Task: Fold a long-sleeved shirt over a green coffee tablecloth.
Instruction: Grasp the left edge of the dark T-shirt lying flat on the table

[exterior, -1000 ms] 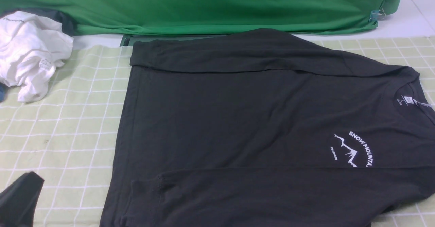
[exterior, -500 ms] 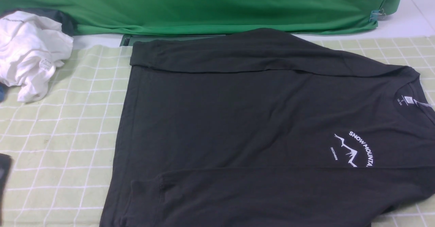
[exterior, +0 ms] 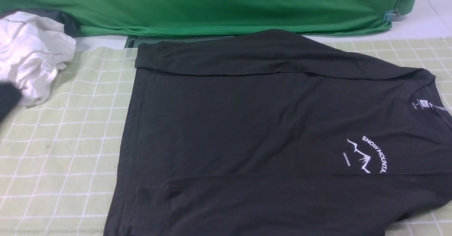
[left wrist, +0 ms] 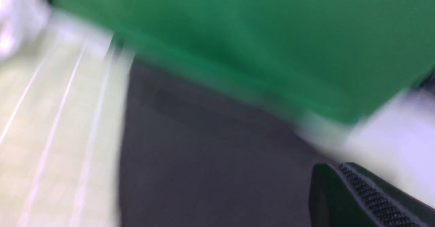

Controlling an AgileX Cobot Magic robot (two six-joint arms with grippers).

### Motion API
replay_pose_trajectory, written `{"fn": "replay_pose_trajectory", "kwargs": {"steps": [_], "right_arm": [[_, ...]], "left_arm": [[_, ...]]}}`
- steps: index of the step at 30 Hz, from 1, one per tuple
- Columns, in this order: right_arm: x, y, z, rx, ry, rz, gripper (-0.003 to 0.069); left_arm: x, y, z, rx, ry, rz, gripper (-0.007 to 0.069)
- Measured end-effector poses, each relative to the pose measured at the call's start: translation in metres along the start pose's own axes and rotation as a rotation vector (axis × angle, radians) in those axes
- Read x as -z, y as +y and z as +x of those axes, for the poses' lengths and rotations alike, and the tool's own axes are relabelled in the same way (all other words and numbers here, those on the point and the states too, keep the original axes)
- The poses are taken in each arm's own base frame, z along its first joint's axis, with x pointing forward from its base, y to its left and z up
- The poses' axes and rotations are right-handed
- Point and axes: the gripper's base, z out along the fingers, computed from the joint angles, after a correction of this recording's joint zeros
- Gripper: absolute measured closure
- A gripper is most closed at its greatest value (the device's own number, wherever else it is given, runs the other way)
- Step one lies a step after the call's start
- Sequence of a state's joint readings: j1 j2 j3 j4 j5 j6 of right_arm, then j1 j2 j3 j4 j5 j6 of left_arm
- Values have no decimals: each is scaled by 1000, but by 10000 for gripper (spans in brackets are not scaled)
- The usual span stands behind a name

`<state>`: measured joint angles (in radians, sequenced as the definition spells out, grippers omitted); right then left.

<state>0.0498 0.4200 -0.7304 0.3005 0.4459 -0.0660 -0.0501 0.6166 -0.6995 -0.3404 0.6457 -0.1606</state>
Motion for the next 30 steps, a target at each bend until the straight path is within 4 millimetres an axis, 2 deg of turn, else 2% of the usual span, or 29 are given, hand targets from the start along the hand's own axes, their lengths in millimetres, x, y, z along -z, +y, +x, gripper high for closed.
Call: {"fn": "replay_pose_trajectory", "kwargs": {"steps": [3, 4, 6, 7, 8, 11, 13, 19, 22, 25, 30], "right_arm": [[-25, 1, 10, 85, 374, -31, 654], [-32, 0, 14, 92, 450, -37, 654], [-47, -2, 29, 111, 640, -57, 654], [-52, -3, 35, 126, 704, -67, 654], [-62, -5, 43, 150, 783, -84, 654], [-71, -6, 50, 156, 847, -95, 651], [-82, -8, 56, 157, 899, -101, 650], [-95, -10, 63, 149, 949, -101, 643], [-96, -11, 64, 147, 953, -101, 641], [-97, -11, 64, 147, 952, -101, 635], [-97, -11, 64, 148, 946, -100, 624]], "left_arm": [[-55, 6, 7, -38, 368, -38, 607], [-65, 8, 11, -26, 430, -42, 606], [-99, 17, 25, -10, 610, -55, 594], [-107, 19, 29, -11, 646, -59, 587], [-129, 23, 43, -9, 734, -74, 573], [-146, 25, 56, -15, 788, -88, 551], [-168, 23, 70, -45, 807, -97, 509], [-193, 21, 75, -155, 787, -116, 374], [-195, 26, 74, -185, 787, -160, 307], [-197, 31, 78, -185, 801, -200, 270], [-203, 42, 95, -173, 873, -243, 249]]}}
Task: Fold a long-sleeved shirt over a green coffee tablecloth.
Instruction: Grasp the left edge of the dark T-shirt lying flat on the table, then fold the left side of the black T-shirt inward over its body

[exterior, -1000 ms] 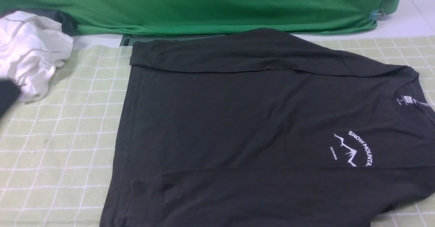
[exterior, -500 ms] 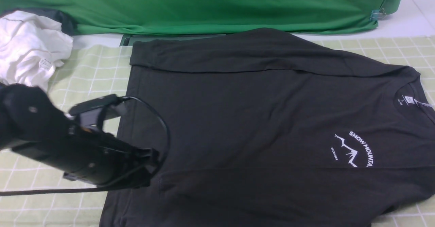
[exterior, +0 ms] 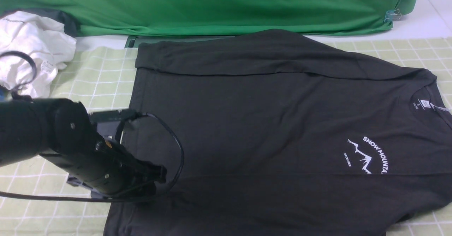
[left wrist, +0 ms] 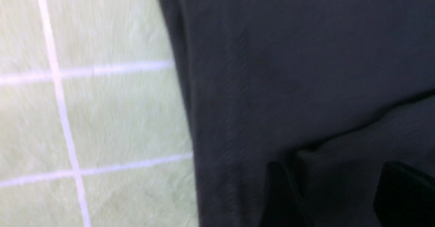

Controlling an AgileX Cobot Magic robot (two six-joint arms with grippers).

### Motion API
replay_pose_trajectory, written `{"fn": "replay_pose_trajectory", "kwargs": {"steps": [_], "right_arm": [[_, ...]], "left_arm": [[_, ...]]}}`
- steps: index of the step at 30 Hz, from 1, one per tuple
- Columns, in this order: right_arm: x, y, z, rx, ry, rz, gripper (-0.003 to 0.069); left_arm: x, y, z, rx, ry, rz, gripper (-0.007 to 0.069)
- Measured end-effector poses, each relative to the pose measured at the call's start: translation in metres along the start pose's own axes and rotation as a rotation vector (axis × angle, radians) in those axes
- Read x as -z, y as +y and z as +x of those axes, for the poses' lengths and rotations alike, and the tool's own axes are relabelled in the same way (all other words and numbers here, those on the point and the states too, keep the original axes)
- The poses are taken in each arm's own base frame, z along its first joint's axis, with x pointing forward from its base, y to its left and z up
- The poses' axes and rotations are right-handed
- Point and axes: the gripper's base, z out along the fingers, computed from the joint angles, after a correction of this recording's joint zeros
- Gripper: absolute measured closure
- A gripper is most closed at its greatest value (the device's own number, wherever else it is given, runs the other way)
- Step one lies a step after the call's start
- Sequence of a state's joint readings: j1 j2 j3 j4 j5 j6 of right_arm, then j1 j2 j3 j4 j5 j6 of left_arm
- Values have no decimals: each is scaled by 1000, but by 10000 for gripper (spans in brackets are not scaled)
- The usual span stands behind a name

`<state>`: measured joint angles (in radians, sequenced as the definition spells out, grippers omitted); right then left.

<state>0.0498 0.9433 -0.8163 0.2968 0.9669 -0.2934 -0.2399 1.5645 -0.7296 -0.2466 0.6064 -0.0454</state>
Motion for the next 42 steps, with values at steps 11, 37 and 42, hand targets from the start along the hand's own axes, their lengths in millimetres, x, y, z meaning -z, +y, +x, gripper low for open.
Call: {"fn": "replay_pose_trajectory", "kwargs": {"steps": [11, 37, 42], "right_arm": [[0, 0, -1, 0, -9, 2, 610], [0, 0, -1, 0, -14, 4, 589], [0, 0, -1, 0, -14, 4, 588]], "left_arm": [[-6, -2, -2, 2, -4, 29, 348], [73, 5, -118, 90, -304, 139, 597], [22, 16, -133, 131, -254, 106, 596]]}}
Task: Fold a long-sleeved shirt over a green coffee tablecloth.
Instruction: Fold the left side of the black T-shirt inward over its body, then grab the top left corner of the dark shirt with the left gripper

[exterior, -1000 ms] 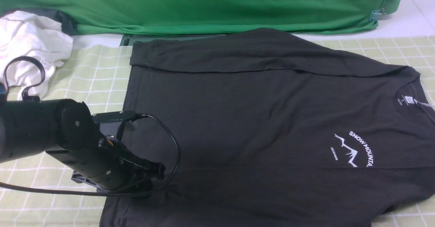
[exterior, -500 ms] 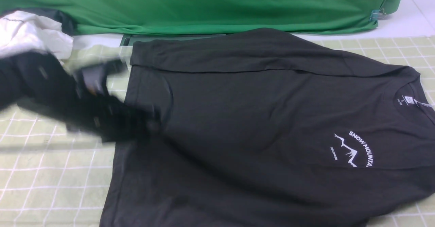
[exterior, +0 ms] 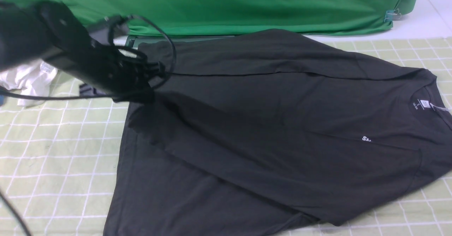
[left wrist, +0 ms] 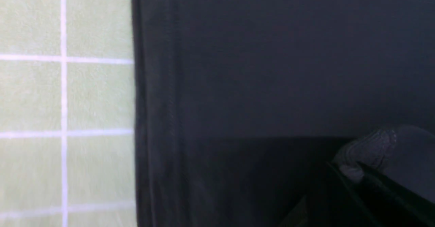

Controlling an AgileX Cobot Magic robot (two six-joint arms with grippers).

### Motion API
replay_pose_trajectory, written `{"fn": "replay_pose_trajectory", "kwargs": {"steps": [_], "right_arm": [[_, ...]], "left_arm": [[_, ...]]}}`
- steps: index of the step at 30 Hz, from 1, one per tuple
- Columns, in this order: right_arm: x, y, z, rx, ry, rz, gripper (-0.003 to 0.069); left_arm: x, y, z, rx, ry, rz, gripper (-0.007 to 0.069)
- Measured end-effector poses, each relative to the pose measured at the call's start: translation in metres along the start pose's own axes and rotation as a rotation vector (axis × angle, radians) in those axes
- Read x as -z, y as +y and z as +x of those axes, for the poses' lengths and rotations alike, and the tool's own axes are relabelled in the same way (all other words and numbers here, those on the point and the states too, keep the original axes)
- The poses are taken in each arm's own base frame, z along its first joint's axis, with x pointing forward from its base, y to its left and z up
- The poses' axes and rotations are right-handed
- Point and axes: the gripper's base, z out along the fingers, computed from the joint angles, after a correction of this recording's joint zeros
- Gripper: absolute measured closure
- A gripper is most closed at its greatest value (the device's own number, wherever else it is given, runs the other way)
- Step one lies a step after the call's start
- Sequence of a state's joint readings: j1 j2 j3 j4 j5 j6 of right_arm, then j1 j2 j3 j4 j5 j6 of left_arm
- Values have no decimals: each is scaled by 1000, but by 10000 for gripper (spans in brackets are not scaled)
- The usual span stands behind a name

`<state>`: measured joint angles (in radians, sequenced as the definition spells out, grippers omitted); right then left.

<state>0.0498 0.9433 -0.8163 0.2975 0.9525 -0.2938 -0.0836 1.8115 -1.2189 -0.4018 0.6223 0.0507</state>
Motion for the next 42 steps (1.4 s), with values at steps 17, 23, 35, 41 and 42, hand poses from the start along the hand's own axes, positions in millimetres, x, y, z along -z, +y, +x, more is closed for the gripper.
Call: {"fn": "replay_pose_trajectory", "kwargs": {"steps": [17, 23, 35, 41, 42], "right_arm": [[0, 0, 0, -23, 0, 0, 562], [0, 0, 0, -25, -1, 0, 557], [0, -2, -5, -34, -57, 16, 546], [0, -2, -8, -38, -91, 26, 536], [0, -3, -9, -39, -96, 27, 536]], "left_arm": [[-14, -11, -80, 141, -258, 4, 233], [-52, -5, -105, 327, -170, 14, 215], [-102, 23, -108, 562, -73, 33, 260], [-107, 25, -116, 602, -159, 60, 332], [-107, 25, -116, 612, -165, 69, 347]]}}
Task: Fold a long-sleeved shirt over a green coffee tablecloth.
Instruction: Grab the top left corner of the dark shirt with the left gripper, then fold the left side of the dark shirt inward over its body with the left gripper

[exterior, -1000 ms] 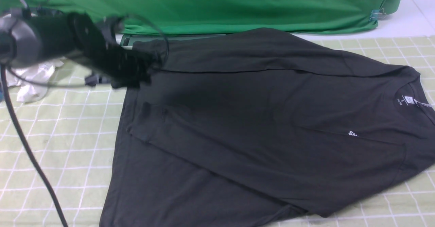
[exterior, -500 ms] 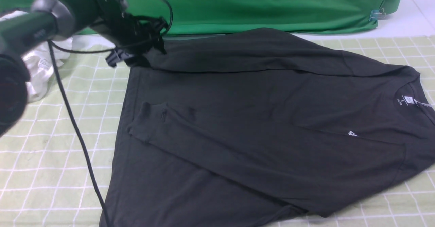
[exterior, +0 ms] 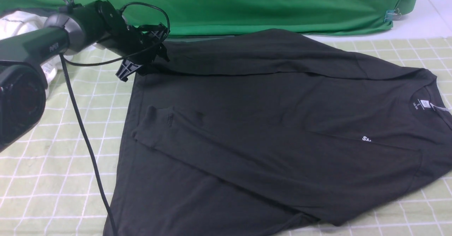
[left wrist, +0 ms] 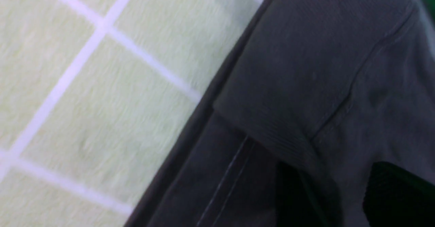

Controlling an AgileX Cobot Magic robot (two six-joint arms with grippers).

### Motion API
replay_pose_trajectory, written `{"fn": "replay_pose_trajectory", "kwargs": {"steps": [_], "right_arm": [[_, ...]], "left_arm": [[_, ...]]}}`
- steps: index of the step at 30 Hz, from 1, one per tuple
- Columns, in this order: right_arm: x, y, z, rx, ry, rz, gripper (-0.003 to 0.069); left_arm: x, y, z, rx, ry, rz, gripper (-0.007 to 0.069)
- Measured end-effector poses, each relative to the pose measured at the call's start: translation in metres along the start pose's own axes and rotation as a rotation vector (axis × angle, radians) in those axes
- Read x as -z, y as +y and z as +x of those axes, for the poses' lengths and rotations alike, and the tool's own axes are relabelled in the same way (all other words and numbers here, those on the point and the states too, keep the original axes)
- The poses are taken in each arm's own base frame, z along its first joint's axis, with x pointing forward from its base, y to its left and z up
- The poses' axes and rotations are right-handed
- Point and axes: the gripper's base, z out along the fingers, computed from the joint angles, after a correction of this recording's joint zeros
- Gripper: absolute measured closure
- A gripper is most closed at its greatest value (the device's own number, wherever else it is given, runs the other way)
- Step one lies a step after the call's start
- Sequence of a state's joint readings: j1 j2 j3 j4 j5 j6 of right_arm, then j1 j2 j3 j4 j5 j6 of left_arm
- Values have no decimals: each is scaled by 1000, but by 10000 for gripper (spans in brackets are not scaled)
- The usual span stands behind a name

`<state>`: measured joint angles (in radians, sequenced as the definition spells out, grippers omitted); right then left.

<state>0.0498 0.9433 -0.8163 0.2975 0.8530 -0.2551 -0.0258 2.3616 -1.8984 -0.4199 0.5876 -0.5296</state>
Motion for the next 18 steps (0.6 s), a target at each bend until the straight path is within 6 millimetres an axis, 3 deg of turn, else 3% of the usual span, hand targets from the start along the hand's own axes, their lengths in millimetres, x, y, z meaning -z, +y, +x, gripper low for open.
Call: {"fn": "replay_pose_trajectory", "kwargs": {"steps": [3, 10, 13, 16, 18], "right_arm": [[0, 0, -1, -3, -10, 2, 536], [0, -1, -2, -4, -26, 7, 530], [0, -1, -3, -4, -29, 7, 526], [0, -1, -4, -4, -41, 11, 524], [0, -1, -4, -4, -49, 13, 523]], "left_arm": [[-1, 0, 0, 21, -2, 13, 379], [-7, 5, 2, 16, 22, -1, 568], [-1, 0, 3, -4, 42, 17, 603], [23, -16, 1, -27, 55, 63, 603], [52, -32, 0, -61, 52, 102, 603]]}}
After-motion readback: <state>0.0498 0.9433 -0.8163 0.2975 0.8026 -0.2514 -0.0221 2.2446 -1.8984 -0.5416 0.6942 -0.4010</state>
